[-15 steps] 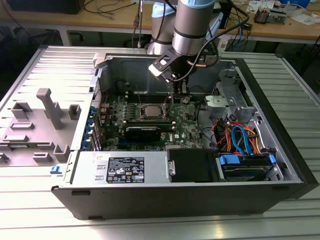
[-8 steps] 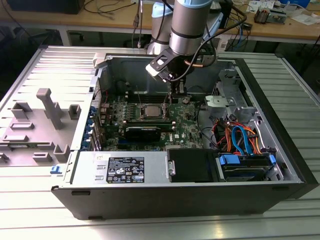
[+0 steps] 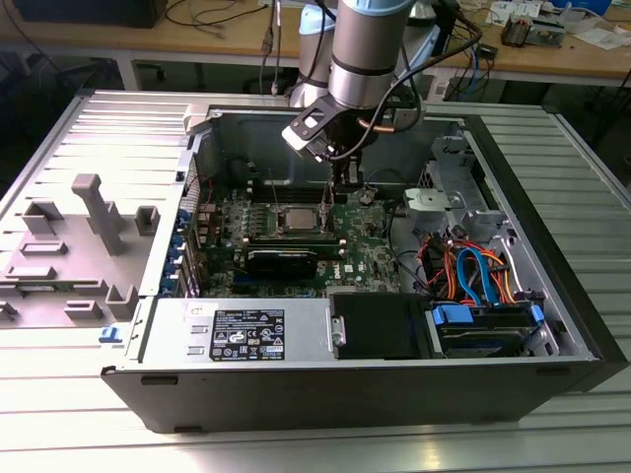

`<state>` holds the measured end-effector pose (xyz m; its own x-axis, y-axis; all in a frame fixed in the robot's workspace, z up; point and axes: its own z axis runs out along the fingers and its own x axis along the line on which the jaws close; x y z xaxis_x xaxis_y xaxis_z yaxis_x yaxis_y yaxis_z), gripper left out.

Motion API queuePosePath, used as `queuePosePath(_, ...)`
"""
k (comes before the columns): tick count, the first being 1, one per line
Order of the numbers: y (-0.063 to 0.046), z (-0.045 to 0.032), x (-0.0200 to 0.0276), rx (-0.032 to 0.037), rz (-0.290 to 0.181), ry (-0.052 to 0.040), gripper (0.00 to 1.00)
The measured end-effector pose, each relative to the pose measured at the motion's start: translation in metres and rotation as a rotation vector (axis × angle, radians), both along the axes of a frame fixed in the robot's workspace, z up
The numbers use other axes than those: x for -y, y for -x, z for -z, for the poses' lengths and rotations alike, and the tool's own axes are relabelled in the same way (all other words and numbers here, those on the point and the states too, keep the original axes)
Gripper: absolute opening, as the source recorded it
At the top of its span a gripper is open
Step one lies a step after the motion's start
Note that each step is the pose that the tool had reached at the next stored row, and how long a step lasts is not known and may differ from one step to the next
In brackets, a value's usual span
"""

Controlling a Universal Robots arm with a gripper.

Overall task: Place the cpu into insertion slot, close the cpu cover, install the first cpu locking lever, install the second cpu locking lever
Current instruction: 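Close the cpu cover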

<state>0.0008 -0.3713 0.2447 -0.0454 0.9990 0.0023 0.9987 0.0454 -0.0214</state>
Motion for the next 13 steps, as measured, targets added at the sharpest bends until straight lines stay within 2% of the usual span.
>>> queuePosePath(13, 0.013, 0.0004, 0.0, 0.0, 0.0, 0.0, 0.11)
